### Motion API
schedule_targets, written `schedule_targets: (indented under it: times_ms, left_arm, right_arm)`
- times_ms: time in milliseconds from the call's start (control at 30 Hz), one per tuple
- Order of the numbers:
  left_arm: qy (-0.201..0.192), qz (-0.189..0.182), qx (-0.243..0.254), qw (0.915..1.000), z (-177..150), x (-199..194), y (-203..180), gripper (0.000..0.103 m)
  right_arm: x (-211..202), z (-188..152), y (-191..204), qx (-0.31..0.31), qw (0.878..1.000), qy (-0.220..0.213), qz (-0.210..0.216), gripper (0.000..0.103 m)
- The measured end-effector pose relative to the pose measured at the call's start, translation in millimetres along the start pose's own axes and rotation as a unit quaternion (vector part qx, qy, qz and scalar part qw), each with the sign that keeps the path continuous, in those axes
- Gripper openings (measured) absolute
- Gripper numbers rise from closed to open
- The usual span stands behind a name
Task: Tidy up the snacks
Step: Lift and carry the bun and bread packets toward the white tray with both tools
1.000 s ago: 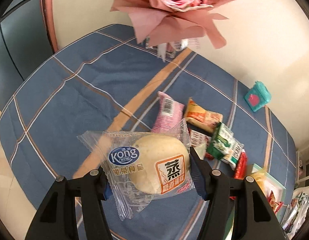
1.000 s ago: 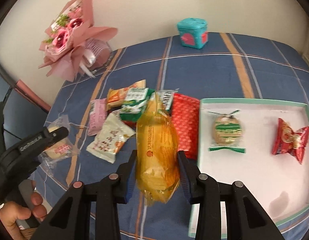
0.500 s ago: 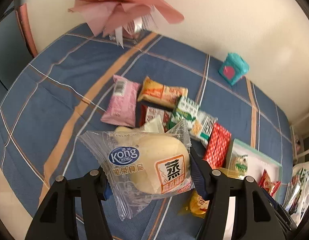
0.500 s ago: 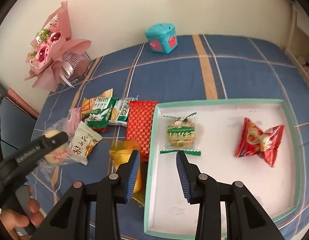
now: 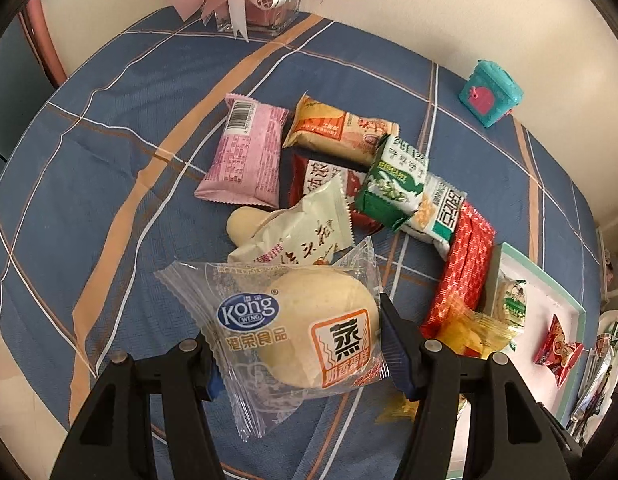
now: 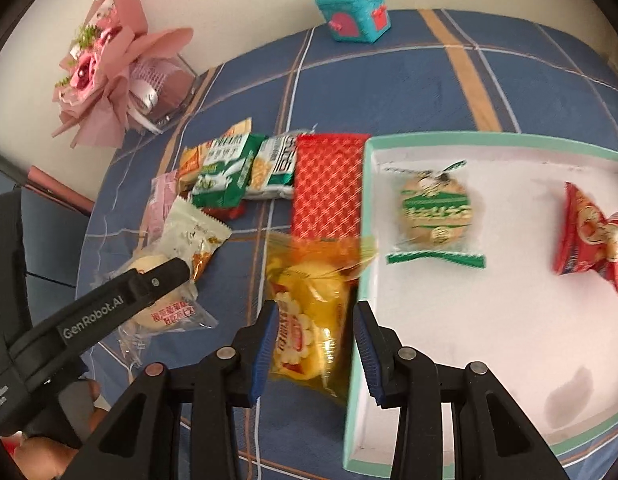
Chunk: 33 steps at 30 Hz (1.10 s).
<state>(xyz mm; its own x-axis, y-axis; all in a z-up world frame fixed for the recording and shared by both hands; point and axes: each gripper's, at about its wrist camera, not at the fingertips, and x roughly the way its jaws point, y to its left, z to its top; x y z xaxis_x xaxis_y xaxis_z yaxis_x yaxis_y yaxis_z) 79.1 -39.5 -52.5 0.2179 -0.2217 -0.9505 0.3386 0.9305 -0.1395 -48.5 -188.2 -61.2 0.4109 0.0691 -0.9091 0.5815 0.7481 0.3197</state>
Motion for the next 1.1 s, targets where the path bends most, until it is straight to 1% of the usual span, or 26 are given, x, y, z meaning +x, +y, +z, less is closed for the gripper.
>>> schedule_targets:
  times_ms: [67, 133, 367, 467, 533, 567, 700, 867, 1033, 1100]
  left_arm:
    - [0.003, 0.002, -0.004, 1.0000, 0.8, 2.3, 3.4, 0.065]
    - [0.006, 0.002, -0.010, 0.9999, 1.7, 4.5, 7.0, 0.065]
    - [0.015, 0.003, -0.017, 0.9997, 3.3, 11.4, 12.8, 0.065]
    - [0.018, 0.002, -0.019, 0.9997, 3.8, 13.8, 13.3, 0.065]
    - [0.019, 0.001, -0.020, 0.9996, 3.9, 14.3, 13.0, 0.065]
    - [0.019, 0.000, -0.020, 0.9996, 3.8, 14.1, 13.1, 0.065]
    - [0.013, -0.003, -0.025, 0.9996, 3.6, 10.0, 14.2, 0.065]
    - [-0.009, -0.009, -0.034, 0.9994, 9.1, -2.5, 16.9, 0.065]
    - [-0.022, -0.021, -0.035, 0.9989, 9.1, -11.0, 10.3, 0.065]
    - [-0.025, -0.026, -0.030, 0.9989, 7.5, -13.0, 4.9, 0.065]
  right_arm:
    - [5.9, -0.2, 6.3, -0.008, 1.000, 0.006, -0.007, 0.050]
    - [13.0, -1.9, 13.6, -0.017, 1.000, 0.011, -0.018, 0.052]
    - [31.6, -4.3, 31.3, -0.042, 0.998, 0.017, -0.049, 0.053]
    - [42.0, -6.2, 36.2, -0.052, 0.996, 0.026, -0.064, 0.050]
    - [44.9, -7.2, 38.8, -0.059, 0.995, 0.028, -0.074, 0.043]
    - [44.4, -7.6, 40.3, -0.062, 0.995, 0.027, -0.074, 0.042]
    - [32.2, -6.9, 44.8, -0.064, 0.996, 0.014, -0.058, 0.042]
    - [2.8, -2.6, 44.5, -0.055, 0.998, -0.011, -0.025, 0.042]
    - [-20.0, 2.8, 30.9, -0.037, 0.999, -0.024, -0.028, 0.042]
    - [-21.0, 7.0, 19.5, -0.022, 0.999, -0.024, -0.042, 0.042]
